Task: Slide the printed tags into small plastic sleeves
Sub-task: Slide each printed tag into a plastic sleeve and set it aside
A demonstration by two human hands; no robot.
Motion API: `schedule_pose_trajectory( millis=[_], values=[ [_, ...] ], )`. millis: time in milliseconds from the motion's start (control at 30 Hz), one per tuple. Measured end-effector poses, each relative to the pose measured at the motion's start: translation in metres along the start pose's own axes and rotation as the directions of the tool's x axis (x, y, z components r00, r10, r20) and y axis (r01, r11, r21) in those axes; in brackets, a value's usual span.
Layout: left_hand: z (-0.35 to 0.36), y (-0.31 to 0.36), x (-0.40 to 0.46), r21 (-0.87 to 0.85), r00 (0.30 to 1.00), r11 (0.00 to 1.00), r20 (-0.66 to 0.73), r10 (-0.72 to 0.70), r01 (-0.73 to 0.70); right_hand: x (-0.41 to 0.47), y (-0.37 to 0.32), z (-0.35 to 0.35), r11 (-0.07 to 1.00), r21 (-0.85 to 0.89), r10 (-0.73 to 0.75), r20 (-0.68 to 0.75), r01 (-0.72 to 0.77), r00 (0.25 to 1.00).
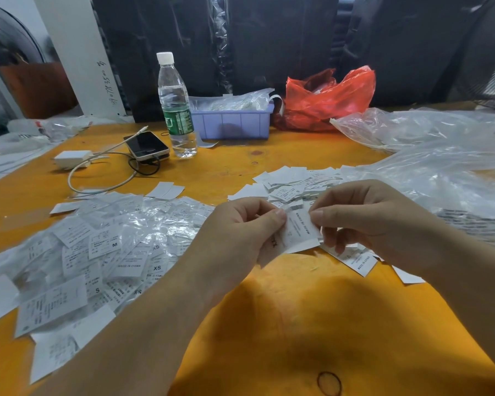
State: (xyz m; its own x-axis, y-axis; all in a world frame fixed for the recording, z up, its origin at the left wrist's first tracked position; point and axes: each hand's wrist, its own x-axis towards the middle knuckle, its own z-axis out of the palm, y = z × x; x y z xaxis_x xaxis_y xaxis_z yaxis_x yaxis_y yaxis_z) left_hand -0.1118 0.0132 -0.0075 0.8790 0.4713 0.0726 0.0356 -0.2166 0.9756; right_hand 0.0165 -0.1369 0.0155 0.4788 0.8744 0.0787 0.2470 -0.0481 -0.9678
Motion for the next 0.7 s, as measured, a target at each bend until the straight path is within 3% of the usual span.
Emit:
schedule_pose_trajectory(
  millis=[133,333,533,700],
  values=[
    [0.000,0.000,-0.001,0.064,1.000,0.998,-0.008,0.015,-0.015,0.000,0.000,0.000,0.999,-0.047,0.014,-0.030,-0.015,0.999],
    [0.001,0.002,-0.005,0.127,0.998,0.990,0.004,0.062,-0.062,-0.001,0.002,0.003,0.948,-0.315,-0.085,-0.128,0.041,0.988],
    [0.003,0.001,-0.004,0.132,0.998,0.989,0.023,0.058,-0.061,-0.004,0.002,0.009,0.932,-0.350,-0.158,-0.169,0.090,0.973],
    [0.004,0.000,-0.004,0.099,0.999,0.994,0.027,0.038,-0.040,-0.005,-0.001,0.013,0.955,-0.282,-0.137,-0.150,0.091,0.979]
  ],
)
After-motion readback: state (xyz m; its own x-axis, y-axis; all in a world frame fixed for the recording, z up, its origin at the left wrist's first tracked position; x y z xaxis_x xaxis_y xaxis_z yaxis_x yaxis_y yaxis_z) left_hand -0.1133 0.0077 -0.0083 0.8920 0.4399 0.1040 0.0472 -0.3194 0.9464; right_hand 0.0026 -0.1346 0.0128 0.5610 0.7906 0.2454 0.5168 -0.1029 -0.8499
